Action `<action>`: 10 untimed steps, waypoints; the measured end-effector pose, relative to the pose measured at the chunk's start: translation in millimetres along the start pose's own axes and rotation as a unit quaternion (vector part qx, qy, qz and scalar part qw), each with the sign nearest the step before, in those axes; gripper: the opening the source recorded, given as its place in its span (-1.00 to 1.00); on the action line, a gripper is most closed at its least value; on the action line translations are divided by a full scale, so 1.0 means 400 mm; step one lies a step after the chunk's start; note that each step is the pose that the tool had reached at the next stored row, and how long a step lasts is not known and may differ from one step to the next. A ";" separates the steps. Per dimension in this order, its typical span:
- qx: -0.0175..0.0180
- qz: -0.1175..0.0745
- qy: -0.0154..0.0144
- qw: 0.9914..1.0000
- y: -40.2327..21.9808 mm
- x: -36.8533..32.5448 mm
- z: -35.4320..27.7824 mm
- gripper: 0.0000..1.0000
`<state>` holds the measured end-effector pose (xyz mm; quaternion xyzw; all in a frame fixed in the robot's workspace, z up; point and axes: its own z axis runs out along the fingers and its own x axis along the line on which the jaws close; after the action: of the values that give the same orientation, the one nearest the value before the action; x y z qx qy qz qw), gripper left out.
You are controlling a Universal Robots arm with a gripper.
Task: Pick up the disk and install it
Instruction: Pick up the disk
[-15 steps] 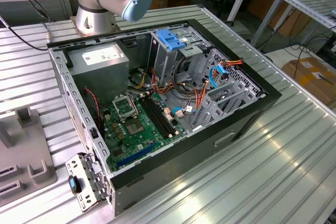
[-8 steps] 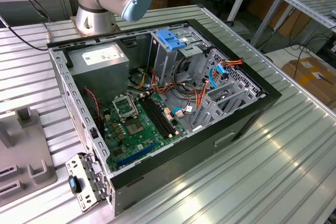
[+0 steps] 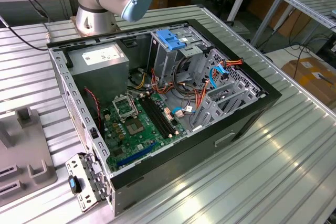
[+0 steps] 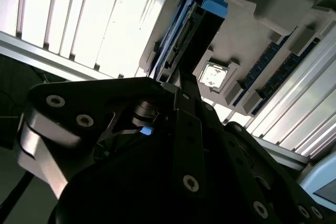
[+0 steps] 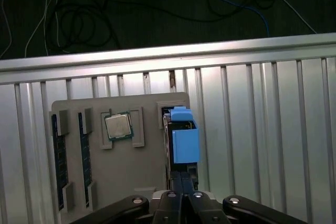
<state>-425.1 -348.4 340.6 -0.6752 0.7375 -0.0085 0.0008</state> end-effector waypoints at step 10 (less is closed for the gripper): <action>0.000 0.000 0.000 1.000 0.000 0.000 0.000 0.07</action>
<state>-425.1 -348.2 340.6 -0.6752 0.7376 -0.0085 0.0008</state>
